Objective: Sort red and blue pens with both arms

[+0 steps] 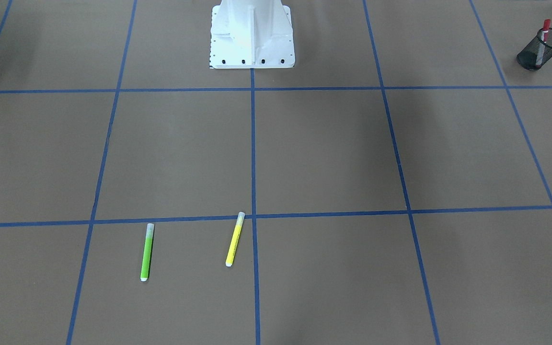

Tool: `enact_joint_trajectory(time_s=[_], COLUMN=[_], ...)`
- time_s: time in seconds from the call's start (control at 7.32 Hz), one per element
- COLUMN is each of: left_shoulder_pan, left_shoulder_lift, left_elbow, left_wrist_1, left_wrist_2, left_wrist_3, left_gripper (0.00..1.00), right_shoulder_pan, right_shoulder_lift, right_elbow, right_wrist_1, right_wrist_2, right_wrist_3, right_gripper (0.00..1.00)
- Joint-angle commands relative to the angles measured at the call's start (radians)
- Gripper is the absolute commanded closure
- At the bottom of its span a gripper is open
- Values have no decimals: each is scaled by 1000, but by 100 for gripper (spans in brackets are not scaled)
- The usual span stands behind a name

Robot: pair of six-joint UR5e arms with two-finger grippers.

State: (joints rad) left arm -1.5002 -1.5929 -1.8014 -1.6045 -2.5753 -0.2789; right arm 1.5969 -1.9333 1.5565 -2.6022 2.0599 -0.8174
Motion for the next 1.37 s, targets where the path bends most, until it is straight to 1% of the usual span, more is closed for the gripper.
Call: enact_joint_trajectory(time_s=[0.0, 0.14, 0.27, 0.41, 0.55, 0.68, 0.82, 0.96, 1.09, 1.23], left_shoulder_pan=[0, 0, 0, 2, 2, -3, -9, -11, -15, -17], left_shoulder_lift=[1, 1, 2, 4, 27, 33, 36, 36, 59, 77], left_elbow=[1, 2, 13, 11, 4, 2, -10, -13, -25, -33], left_wrist_1=[2, 2, 2, 6, 5, 2, -3, -3, -3, -3], left_wrist_2=[0, 7, 12, 15, 17, 17, 17, 17, 20, 79], left_wrist_3=[0, 0, 3, 3, 10, 13, 17, 20, 61, 114], left_gripper=[0, 0, 0, 0, 0, 0, 0, 0, 0, 0], right_shoulder_pan=[0, 0, 0, 1, 1, 1, 1, 3, 2, 1], right_shoulder_lift=[34, 66, 103, 149, 204, 233, 246, 247, 246, 247], right_elbow=[-1, 14, 14, 13, 16, 23, 30, 49, 132, 186], right_wrist_1=[4, 22, 92, 159, 212, 305, 465, 620, 719, 775], right_wrist_2=[25, 92, 161, 170, 201, 238, 241, 246, 244, 246], right_wrist_3=[6, 6, 7, 42, 137, 209, 218, 283, 478, 623], right_gripper=[0, 0, 0, 0, 0, 0, 0, 0, 0, 0])
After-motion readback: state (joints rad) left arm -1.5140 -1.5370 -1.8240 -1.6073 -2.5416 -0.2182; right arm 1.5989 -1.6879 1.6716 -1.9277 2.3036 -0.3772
